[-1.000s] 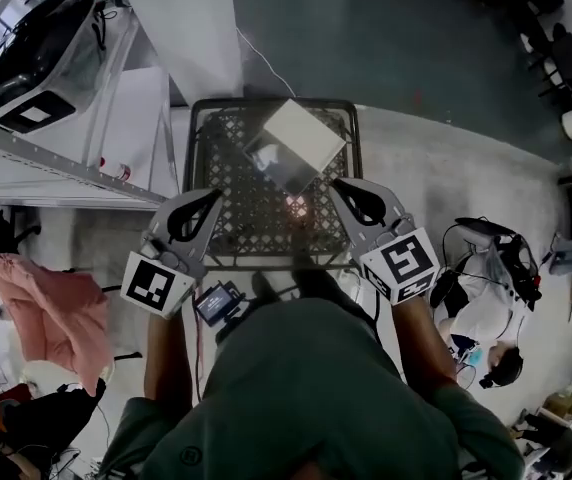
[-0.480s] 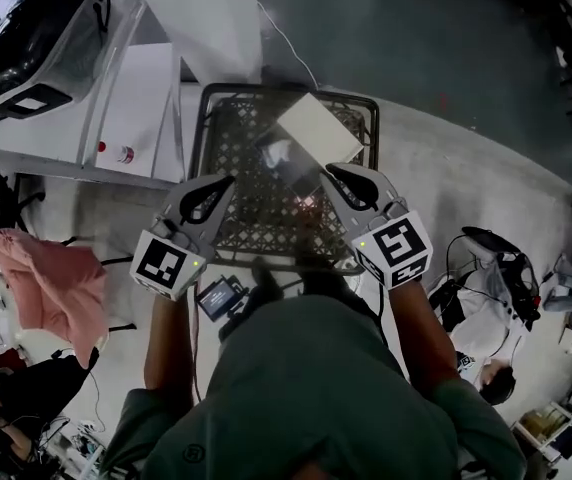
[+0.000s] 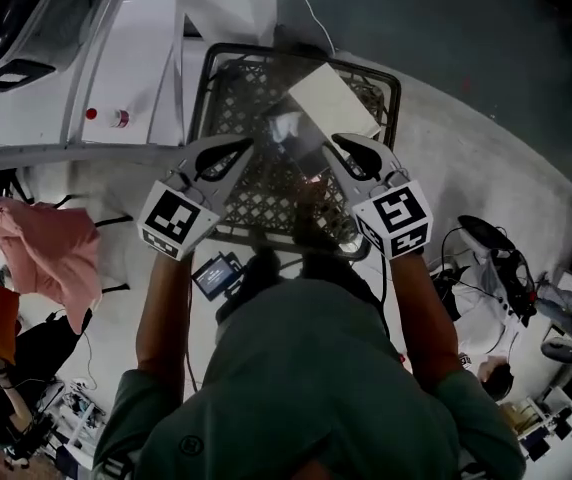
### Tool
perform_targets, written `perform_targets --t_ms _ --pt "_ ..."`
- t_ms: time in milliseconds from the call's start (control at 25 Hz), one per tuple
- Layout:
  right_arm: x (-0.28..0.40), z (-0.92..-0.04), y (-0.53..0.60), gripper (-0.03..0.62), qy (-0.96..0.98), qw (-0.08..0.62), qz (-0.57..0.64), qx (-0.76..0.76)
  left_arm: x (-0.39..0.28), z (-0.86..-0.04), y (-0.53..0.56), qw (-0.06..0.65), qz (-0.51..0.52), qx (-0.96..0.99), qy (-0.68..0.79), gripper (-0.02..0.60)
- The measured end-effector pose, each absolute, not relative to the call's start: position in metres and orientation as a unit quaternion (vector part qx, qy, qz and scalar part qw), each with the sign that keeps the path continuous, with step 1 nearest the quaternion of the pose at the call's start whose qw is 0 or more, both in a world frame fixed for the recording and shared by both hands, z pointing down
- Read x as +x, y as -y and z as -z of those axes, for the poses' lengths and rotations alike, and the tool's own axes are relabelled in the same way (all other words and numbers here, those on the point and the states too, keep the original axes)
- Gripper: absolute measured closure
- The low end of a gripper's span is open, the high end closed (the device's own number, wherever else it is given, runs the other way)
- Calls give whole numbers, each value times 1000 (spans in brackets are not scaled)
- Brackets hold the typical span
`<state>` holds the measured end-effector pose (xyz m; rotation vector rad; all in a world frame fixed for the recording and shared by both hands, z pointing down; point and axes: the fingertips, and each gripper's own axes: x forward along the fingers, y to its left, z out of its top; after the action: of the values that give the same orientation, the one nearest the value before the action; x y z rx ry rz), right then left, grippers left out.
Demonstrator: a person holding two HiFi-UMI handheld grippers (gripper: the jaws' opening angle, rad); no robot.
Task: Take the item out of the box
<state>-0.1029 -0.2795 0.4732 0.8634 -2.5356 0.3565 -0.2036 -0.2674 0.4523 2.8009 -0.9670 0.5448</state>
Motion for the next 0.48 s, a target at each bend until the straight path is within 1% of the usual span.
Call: perform_targets --t_ms 160,480 --pt "-112 -505 291 517 912 239 -133 305 -207 -484 277 82 -190 928 311 577" --pt "-122 -564 304 494 906 274 -147 287 -201 -542 291 113 -215 925 291 538"
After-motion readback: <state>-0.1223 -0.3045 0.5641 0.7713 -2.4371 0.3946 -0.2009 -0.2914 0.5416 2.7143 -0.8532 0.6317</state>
